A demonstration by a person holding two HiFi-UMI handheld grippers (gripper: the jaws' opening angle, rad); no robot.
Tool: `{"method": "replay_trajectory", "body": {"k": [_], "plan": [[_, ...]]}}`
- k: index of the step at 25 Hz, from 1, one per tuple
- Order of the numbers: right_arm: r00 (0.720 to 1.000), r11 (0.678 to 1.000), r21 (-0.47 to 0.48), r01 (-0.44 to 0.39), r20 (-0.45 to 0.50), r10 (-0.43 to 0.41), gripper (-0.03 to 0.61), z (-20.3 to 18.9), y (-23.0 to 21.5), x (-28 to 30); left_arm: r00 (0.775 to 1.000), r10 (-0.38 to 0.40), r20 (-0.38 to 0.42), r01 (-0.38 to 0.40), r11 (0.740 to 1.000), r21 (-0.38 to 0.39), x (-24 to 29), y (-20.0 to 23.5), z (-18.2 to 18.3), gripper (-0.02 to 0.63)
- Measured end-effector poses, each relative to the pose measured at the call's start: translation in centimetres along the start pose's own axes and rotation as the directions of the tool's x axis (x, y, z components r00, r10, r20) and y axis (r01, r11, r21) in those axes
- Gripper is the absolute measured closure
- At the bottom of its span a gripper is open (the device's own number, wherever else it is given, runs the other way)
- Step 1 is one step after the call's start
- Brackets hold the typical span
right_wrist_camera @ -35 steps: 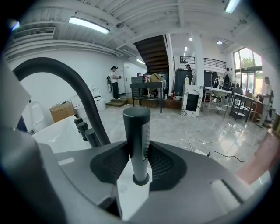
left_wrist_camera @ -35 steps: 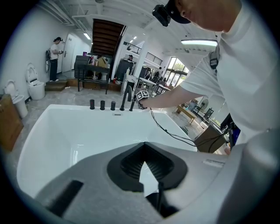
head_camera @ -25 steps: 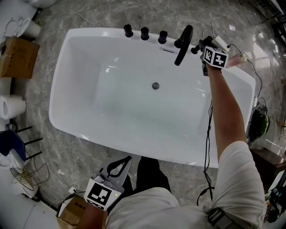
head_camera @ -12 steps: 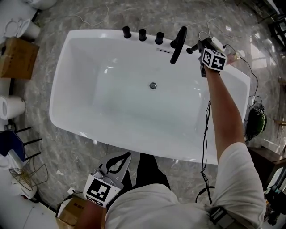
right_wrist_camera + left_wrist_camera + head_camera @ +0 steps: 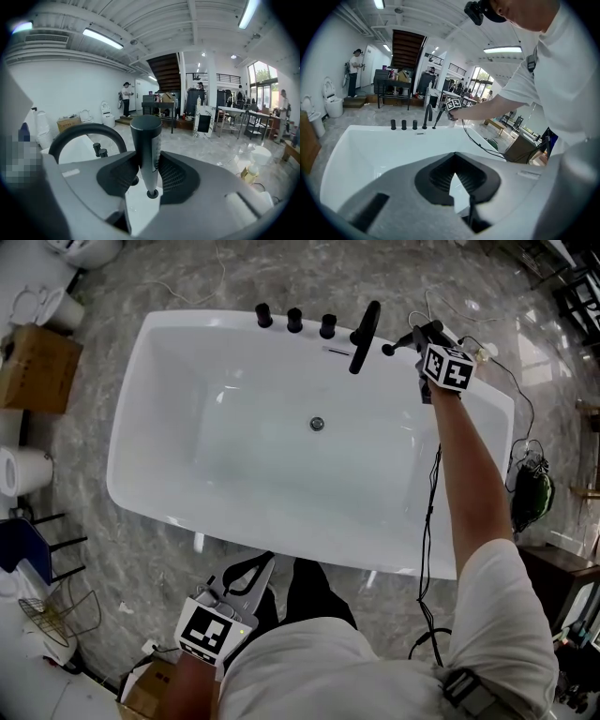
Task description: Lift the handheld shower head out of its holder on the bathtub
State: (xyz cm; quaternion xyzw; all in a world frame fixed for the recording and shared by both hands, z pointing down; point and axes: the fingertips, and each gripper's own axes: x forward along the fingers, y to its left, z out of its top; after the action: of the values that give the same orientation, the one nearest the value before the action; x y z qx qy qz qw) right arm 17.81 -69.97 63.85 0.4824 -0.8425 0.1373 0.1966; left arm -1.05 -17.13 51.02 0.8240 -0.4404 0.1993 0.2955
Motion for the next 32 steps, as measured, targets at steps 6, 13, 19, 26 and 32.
{"method": "replay_trajectory", "body": {"k": [6,13,19,26,32], "plan": [[1.0,1.0,-0.012,-0.013,0.027,0.013,0.434,2.0,0.8,-2.7,1.0,-0.016,0.011,0.016,1.0,0.025,-1.1,-0.9,0.5,0.607],[0.997,0.999,-0.032,-0.023,0.075,0.026,0.434,5.1,2.4,-6.1,1.0,-0.006,0.019,0.005,0.999,0.042,-2.9,-1.6,1.0,0.607],[0.994,0.999,-0.048,-0.026,0.103,0.031,0.434,7.2,3.7,-9.4,1.0,-0.001,0.026,-0.001,0.999,0.052,-4.8,-2.2,0.6,0.607],[0.989,0.997,-0.073,-0.023,0.144,0.034,0.434,10.0,4.5,-13.8,1.0,0.001,0.03,-0.003,0.997,0.072,-6.6,-3.4,0.2,0.607],[0.983,0.995,-0.091,-0.03,0.178,0.046,0.434,11.8,5.9,-17.4,1.0,-0.007,0.025,0.005,0.996,0.086,-7.9,-4.1,-0.5,0.607]]}}
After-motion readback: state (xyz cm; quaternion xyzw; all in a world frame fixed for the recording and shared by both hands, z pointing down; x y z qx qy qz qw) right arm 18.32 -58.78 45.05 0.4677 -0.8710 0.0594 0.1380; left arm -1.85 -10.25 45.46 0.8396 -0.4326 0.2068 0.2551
